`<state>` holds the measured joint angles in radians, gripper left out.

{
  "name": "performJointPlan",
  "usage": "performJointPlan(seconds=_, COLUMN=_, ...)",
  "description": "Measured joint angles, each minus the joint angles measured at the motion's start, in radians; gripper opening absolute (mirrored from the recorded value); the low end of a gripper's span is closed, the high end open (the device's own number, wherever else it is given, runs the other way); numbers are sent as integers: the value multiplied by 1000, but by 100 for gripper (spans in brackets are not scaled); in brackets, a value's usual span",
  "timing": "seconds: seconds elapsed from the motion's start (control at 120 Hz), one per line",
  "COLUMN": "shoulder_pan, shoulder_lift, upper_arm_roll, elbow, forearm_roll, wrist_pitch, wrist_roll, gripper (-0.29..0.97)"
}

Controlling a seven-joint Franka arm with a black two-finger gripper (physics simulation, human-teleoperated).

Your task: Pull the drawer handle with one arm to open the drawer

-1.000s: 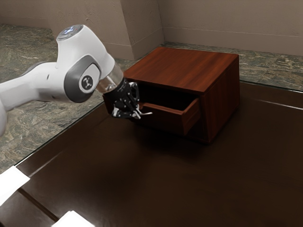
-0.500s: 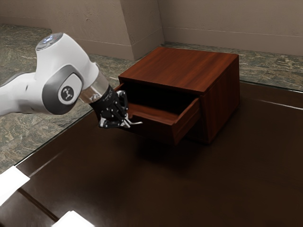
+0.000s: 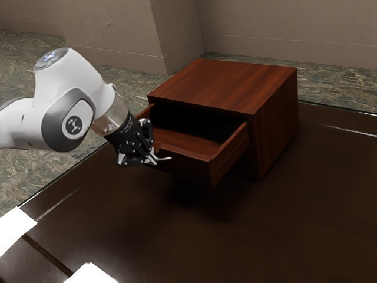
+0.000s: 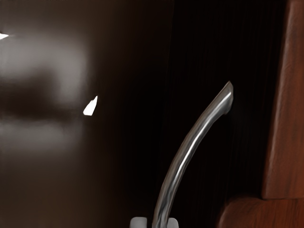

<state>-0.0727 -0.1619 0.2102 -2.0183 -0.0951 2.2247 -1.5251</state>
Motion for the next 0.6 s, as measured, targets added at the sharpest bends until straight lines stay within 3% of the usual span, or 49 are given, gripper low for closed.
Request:
performJointPlan(seconds=0.167, shoulder_pan=-3, shoulder_lift=-19, upper_arm_roll=3, elbow=-12, forearm_roll=3, wrist_pitch=5, wrist_roll=0, gripper=-5)
performJointPlan(seconds=0.383, shoulder_pan=-18, shoulder_lift=-81, upper_arm_roll=20, elbow=-28, forearm_roll=8, wrist_pitch=-9, wrist_roll=1, gripper=14)
performJointPlan(seconds=0.458, shoulder_pan=-18, shoulder_lift=-57, upper_arm_roll=20, elbow=76, forearm_roll=10, wrist_pitch=-96, wrist_roll=1, gripper=30)
performJointPlan(seconds=0.6, shoulder_pan=-16, shoulder_lift=51, upper_arm_roll=15, elbow=353, forearm_roll=6, wrist_pitch=-396, wrist_roll=2, gripper=49)
